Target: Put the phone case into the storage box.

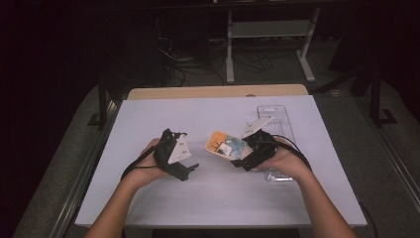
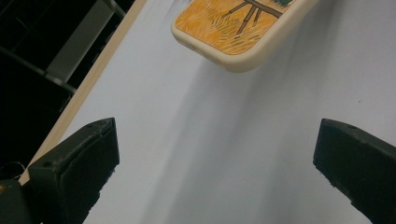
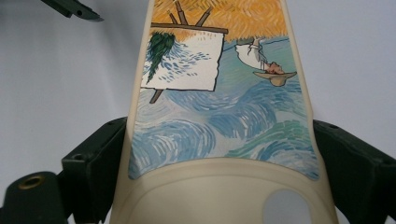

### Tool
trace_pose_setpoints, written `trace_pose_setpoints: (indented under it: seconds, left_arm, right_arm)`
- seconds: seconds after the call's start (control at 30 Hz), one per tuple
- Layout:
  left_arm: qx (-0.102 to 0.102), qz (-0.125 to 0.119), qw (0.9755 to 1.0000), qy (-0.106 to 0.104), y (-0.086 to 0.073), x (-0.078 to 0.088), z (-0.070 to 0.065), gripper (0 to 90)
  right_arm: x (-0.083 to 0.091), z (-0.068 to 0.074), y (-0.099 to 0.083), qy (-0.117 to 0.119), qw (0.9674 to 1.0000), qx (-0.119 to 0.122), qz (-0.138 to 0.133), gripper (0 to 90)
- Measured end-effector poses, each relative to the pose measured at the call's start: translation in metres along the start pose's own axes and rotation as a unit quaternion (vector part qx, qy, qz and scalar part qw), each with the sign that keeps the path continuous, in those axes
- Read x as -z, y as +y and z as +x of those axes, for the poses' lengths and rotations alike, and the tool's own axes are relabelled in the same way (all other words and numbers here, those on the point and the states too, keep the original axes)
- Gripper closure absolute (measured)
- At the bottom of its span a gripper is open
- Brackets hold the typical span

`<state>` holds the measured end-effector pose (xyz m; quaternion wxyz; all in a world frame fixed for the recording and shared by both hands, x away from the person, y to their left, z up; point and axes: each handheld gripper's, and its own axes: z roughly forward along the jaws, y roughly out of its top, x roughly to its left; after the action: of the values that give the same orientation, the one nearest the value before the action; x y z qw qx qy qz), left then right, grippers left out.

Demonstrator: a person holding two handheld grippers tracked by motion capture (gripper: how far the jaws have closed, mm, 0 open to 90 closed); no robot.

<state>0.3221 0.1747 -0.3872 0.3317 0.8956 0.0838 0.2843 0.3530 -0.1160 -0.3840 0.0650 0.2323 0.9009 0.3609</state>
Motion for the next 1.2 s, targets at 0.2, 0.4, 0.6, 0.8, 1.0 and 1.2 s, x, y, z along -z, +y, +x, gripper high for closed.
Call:
trace_pose_setpoints:
  seconds: [0.2, 0.4, 0.6, 0.8, 1.0, 1.2]
  left_arm:
    - [-0.016, 0.002, 0.9998, 0.010, 0.000, 0.000, -0.002, 0.0]
    - [-0.030, 0.001, 0.9993, 0.023, 0.001, -0.001, -0.004, 0.0]
    - [-0.040, -0.004, 0.9985, 0.037, 0.001, -0.001, -0.006, 0.0]
    - [-0.054, -0.004, 0.9974, 0.048, 0.001, -0.001, -0.008, 0.0]
    - [-0.070, -0.007, 0.9958, 0.059, 0.003, 0.000, -0.011, 0.0]
    - [-0.092, -0.005, 0.9931, 0.073, 0.004, -0.001, -0.014, 0.0]
  right_arm:
    - [-0.001, 0.000, 0.000, 0.000, 1.0000, 0.001, 0.001, 9.8]
    - [-0.001, 0.000, 0.000, 0.001, 1.0000, 0.003, 0.001, 9.8]
    - [-0.001, 0.000, 0.000, 0.001, 1.0000, 0.001, 0.003, 9.9]
    - [-0.001, 0.000, 0.000, 0.002, 1.0000, -0.001, 0.002, 9.9]
    - [-0.001, 0.000, 0.000, 0.002, 1.0000, -0.002, 0.001, 9.8]
    - [-0.001, 0.000, 0.000, 0.003, 1.0000, -0.003, 0.001, 9.9]
